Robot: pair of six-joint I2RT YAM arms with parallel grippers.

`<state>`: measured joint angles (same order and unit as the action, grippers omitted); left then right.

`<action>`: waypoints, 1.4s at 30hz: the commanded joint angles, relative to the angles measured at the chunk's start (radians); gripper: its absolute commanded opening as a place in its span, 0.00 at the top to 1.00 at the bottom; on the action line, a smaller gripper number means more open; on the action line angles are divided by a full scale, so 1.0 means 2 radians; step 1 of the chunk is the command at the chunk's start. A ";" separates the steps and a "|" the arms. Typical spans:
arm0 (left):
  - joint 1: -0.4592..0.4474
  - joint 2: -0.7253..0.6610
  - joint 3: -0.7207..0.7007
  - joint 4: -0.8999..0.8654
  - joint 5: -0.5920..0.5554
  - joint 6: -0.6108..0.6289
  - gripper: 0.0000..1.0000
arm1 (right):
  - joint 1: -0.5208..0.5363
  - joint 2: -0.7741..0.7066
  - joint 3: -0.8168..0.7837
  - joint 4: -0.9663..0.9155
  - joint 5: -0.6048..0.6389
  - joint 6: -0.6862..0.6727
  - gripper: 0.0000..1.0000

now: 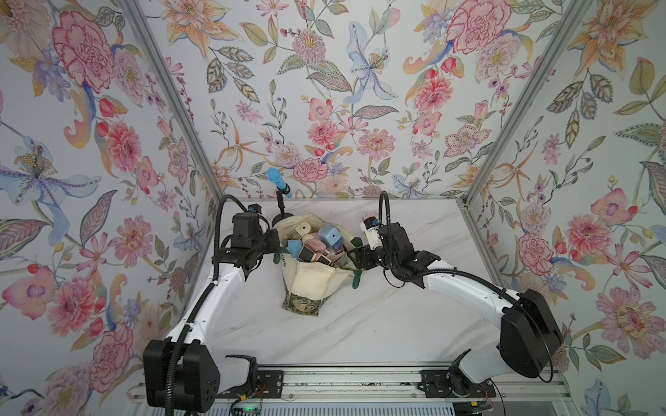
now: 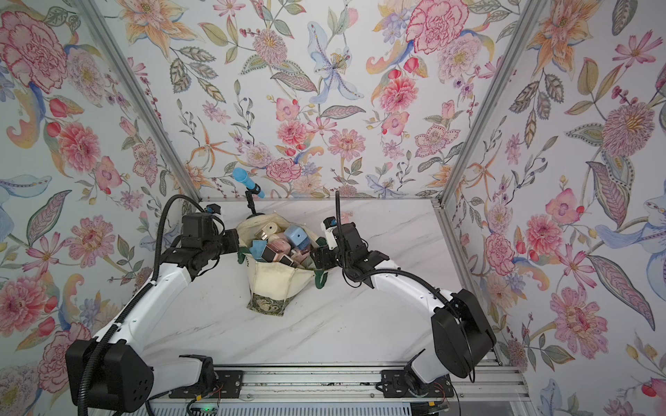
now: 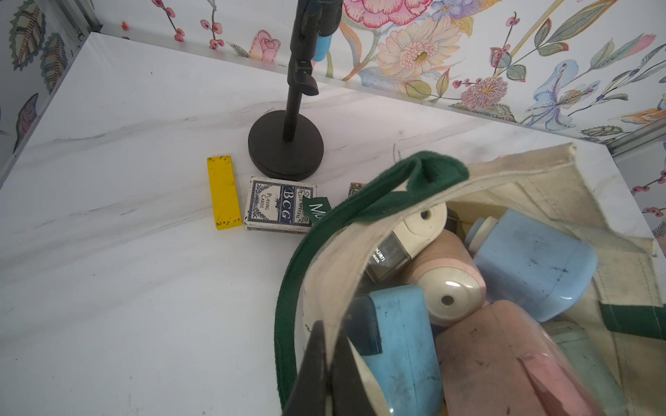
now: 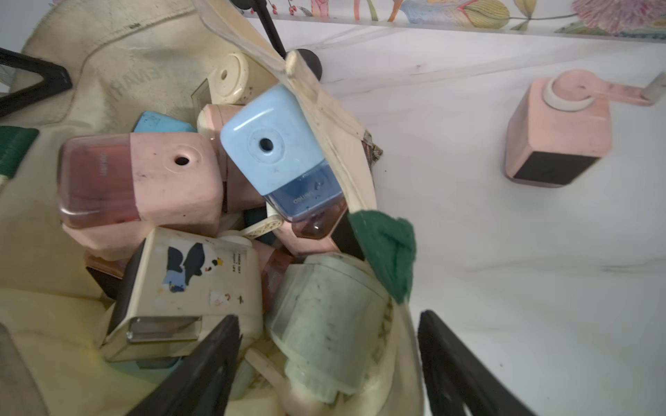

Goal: Take out the pencil sharpeners from the tote bags
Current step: Adjust the canvas bag at the center of the board.

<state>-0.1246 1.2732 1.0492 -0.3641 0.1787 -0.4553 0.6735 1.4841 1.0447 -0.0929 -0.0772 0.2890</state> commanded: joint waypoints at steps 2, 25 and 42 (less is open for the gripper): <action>-0.004 -0.020 -0.005 0.004 0.017 0.010 1.00 | -0.031 -0.015 -0.017 -0.001 0.030 0.025 0.25; -0.004 0.040 0.073 0.015 0.043 -0.021 1.00 | 0.023 0.065 0.032 0.012 -0.219 -0.010 1.00; 0.002 0.073 0.095 0.018 0.052 0.004 1.00 | 0.091 0.078 0.069 -0.040 -0.252 -0.092 0.82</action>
<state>-0.1226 1.4418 1.2175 -0.4076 0.2333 -0.4740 0.8551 1.6661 1.1648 -0.1661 -0.5644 0.1493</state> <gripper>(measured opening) 0.051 0.150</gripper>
